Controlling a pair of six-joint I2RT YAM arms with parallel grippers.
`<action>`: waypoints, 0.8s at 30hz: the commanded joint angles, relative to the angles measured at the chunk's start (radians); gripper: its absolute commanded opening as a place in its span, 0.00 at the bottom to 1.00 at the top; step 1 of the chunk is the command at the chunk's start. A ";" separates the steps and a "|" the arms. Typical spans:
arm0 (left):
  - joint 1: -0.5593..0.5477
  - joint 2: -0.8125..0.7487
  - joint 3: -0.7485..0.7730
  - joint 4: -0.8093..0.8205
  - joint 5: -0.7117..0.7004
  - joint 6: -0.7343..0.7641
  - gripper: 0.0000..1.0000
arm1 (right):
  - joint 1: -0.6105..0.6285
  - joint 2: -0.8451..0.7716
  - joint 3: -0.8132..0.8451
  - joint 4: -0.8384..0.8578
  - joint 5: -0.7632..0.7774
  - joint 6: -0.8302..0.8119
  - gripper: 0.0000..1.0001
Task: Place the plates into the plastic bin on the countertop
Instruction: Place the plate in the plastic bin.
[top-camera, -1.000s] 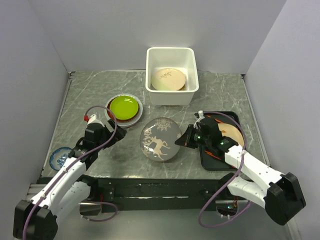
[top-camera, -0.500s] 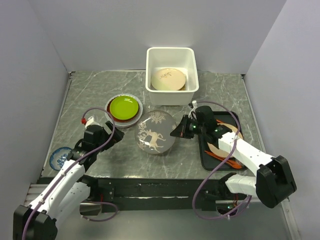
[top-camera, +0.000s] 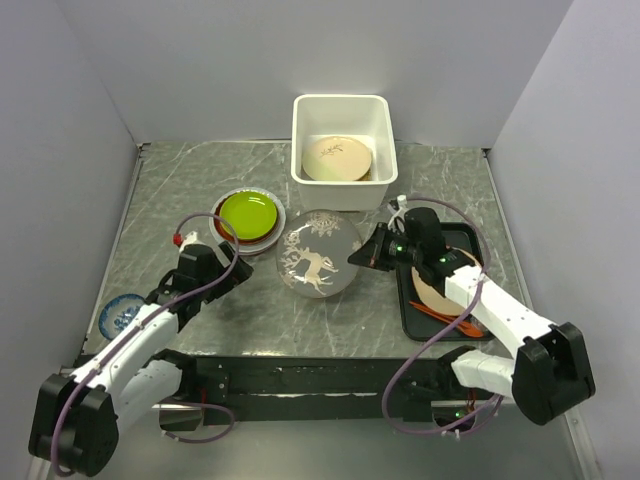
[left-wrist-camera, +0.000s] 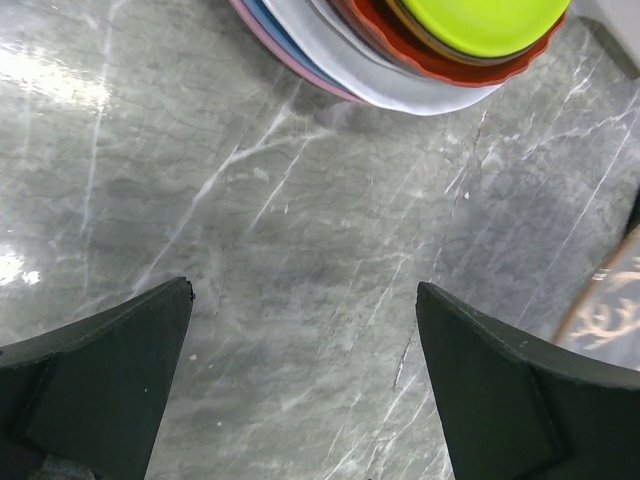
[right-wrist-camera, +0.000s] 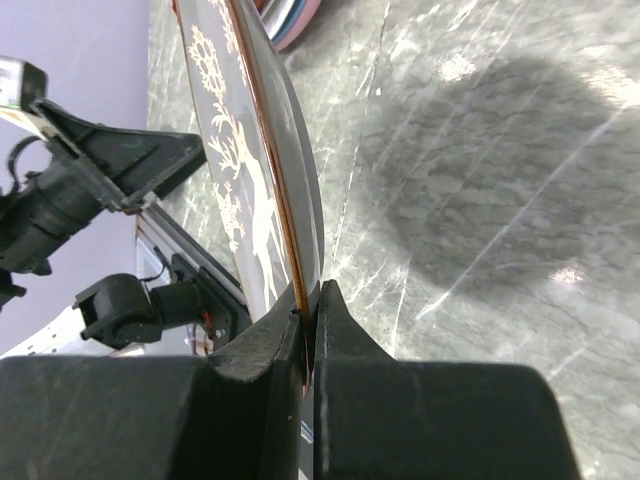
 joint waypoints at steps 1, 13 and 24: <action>-0.003 0.036 0.048 0.073 0.038 0.027 0.99 | -0.027 -0.096 0.050 0.096 -0.040 0.009 0.00; -0.005 0.045 0.025 0.107 0.047 0.034 0.99 | -0.104 0.031 0.264 0.092 -0.079 0.006 0.00; -0.003 0.079 0.030 0.122 0.064 0.044 0.99 | -0.177 0.189 0.496 0.069 -0.100 0.012 0.00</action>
